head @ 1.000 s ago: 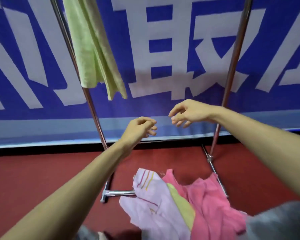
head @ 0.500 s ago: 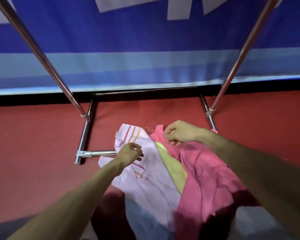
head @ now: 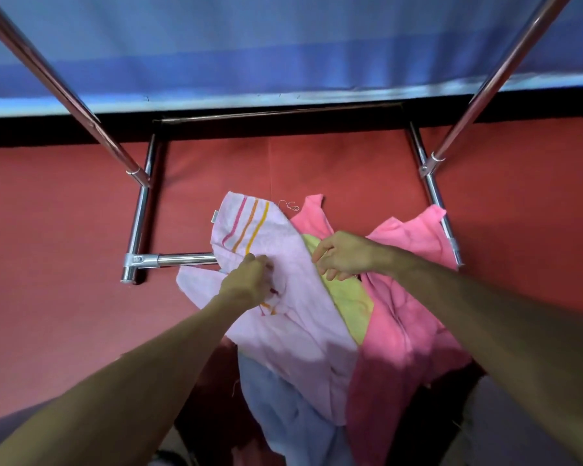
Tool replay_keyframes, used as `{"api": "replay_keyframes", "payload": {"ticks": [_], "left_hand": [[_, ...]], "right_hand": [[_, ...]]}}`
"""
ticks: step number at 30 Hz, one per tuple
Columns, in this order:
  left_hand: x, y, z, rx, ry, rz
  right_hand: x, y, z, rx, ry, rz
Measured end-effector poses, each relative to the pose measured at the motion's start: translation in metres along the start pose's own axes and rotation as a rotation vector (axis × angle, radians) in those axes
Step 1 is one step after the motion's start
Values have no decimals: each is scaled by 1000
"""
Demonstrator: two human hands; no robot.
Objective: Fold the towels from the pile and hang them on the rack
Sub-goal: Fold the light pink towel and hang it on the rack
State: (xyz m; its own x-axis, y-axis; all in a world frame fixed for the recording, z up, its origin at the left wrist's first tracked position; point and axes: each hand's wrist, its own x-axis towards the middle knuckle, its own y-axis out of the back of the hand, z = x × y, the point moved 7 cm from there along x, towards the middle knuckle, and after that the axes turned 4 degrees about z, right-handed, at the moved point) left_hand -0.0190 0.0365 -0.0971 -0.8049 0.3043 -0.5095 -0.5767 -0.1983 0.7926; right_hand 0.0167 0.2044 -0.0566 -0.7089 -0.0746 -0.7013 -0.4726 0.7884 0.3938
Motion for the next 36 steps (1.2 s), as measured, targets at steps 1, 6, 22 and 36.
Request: {"api": "replay_keyframes", "payload": {"ticks": [1, 6, 22, 36], "left_hand": [[0, -2, -1, 25, 10, -5], [-9, 18, 8, 28, -16, 71], [-189, 240, 157, -197, -520, 396], [-261, 273, 176, -638, -556, 296]], "right_hand": [[-2, -1, -3, -7, 1, -10], [-22, 3, -29, -85, 70, -11], [-227, 95, -164, -118, 568, 387], [-312, 119, -186, 612, 827, 469]]}}
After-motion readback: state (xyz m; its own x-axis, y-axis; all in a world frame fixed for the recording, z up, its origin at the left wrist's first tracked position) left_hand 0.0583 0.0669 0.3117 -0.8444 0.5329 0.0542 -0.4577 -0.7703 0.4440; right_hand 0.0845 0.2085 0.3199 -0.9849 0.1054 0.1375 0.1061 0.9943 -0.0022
